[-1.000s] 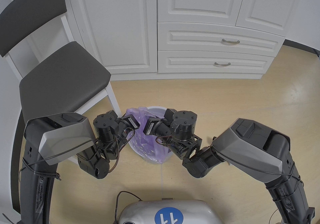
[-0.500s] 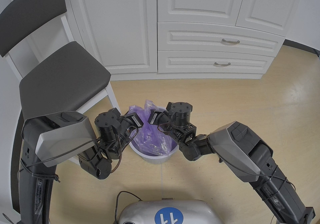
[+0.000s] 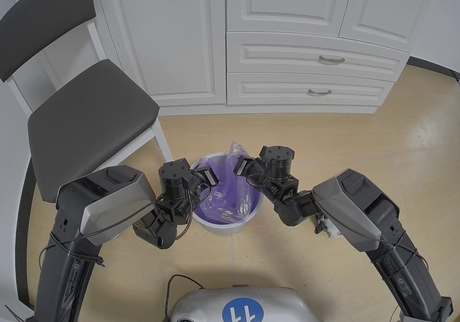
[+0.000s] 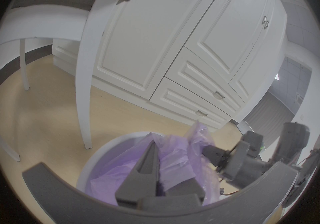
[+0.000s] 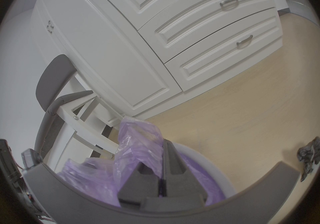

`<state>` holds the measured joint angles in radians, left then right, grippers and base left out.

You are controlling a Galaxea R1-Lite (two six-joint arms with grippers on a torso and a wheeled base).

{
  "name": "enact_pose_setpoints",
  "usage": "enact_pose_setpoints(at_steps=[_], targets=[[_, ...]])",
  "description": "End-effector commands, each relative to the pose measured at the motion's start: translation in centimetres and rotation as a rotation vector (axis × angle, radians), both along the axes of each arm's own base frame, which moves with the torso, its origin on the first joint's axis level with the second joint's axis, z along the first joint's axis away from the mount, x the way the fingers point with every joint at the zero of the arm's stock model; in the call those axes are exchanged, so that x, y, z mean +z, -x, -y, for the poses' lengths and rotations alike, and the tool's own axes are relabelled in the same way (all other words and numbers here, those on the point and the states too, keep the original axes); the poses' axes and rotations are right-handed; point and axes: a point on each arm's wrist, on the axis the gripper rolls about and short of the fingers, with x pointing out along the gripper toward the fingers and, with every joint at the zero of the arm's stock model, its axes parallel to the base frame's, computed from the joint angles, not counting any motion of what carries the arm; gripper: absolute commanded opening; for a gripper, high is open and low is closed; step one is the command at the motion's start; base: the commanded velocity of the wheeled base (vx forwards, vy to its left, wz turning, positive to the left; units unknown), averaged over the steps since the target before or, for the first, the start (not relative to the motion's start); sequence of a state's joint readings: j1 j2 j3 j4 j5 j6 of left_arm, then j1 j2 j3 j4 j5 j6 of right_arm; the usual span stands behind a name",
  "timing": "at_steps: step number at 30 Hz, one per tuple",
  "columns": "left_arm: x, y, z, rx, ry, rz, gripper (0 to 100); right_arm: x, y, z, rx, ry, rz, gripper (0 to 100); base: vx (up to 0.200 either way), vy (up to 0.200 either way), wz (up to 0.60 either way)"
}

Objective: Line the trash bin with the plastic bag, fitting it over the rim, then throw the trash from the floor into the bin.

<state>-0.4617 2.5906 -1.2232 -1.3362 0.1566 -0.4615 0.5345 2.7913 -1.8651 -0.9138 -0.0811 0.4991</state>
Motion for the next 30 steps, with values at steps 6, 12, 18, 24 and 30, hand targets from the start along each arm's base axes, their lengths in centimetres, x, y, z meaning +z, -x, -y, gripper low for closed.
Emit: enact_pose_setpoints(at_steps=[6,12,18,24,30], targets=[[1.6,-2.2,0.9,0.027,0.001,0.004,0,7.1,2.1,8.4,-0.108,0.218,0.095,0,0.000,0.000,0.00],[4.1,0.3,-0.8,0.049,-0.084,-0.017,0,6.1,2.5,10.8,-0.131,0.418,0.102,0,0.000,0.000,0.00],[3.2,0.6,-4.1,0.096,-0.247,-0.014,0,2.7,3.6,13.1,-0.092,0.663,0.092,0,0.000,0.000,0.00],[0.5,0.1,-5.9,0.119,-0.292,-0.067,0,0.1,4.0,12.7,-0.050,0.742,0.056,0,0.000,0.000,0.00],[-0.1,0.9,-6.4,0.095,-0.304,-0.100,0,-0.5,5.0,13.4,-0.030,0.822,0.037,0,0.000,0.000,0.00]])
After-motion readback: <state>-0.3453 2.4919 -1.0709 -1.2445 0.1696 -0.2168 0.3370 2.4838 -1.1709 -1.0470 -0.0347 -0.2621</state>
